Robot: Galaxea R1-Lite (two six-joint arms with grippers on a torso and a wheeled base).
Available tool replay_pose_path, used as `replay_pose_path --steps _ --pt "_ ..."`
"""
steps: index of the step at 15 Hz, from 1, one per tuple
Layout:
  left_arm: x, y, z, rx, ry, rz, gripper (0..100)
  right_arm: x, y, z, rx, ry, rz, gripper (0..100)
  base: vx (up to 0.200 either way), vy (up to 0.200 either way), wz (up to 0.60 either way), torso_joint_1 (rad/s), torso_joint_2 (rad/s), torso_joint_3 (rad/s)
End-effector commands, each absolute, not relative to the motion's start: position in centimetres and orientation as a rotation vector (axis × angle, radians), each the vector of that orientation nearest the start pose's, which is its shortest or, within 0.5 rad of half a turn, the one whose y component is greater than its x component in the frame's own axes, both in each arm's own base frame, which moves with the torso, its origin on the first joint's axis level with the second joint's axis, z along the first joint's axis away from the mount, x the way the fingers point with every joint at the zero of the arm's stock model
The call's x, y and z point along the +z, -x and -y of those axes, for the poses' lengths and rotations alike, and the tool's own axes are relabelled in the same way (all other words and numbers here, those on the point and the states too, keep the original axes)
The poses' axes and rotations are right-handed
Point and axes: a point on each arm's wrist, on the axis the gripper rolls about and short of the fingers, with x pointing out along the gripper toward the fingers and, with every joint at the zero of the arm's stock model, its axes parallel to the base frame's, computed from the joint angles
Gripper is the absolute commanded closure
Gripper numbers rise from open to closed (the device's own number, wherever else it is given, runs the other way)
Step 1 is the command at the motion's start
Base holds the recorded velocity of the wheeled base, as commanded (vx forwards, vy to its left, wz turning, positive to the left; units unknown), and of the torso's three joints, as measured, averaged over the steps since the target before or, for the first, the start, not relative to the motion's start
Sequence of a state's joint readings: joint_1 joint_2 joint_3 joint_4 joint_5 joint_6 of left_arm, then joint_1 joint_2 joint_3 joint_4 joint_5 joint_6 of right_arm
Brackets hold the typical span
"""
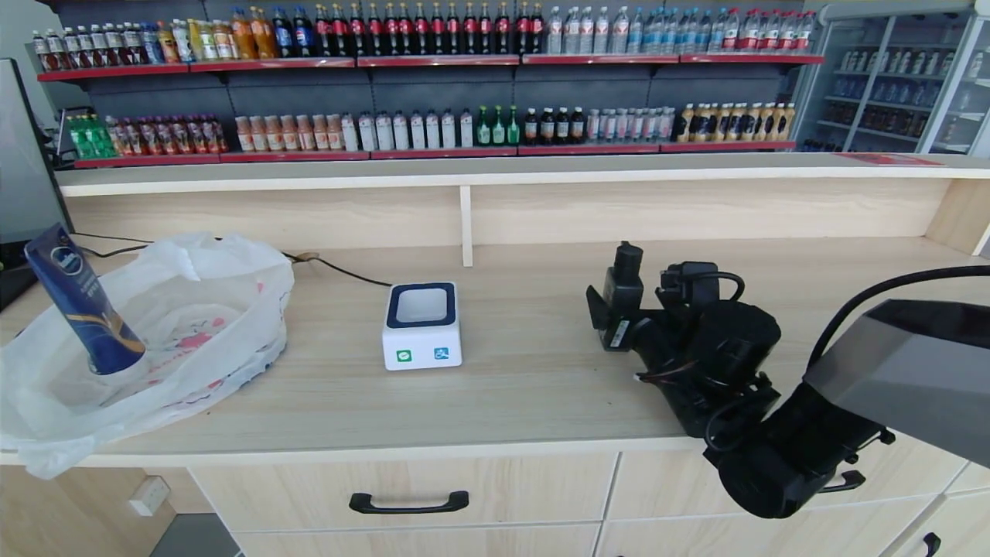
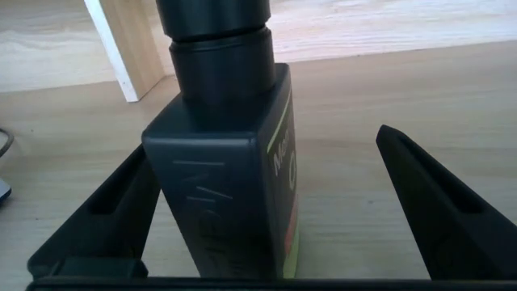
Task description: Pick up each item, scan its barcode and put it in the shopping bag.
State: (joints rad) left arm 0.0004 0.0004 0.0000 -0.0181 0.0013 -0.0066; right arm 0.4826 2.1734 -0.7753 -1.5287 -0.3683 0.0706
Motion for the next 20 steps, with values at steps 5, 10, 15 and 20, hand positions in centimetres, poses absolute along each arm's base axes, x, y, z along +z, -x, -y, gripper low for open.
replay_pose_path --steps 5,10,15,20 --pt "7.74 2.28 0.00 0.001 0.006 0.018 0 9.59 -33.87 -16.79 0.117 -0.121 0.108 0 0.000 0.000 0.00 0.000 0.00 0.000" --pt "7.74 2.28 0.00 0.001 0.006 0.018 0 9.63 -34.27 -16.87 0.115 -0.127 0.121 0 0.000 0.000 0.00 0.000 0.00 0.000" --pt "7.74 2.28 0.00 0.002 0.003 0.018 0 9.49 -34.30 -16.95 0.117 -0.141 0.117 100 0.000 0.000 0.00 0.000 0.00 0.000" --pt "7.72 2.28 0.00 0.003 0.005 0.017 0 9.66 -34.21 -16.90 0.118 -0.148 0.119 100 0.000 0.000 0.00 0.000 0.00 0.000"
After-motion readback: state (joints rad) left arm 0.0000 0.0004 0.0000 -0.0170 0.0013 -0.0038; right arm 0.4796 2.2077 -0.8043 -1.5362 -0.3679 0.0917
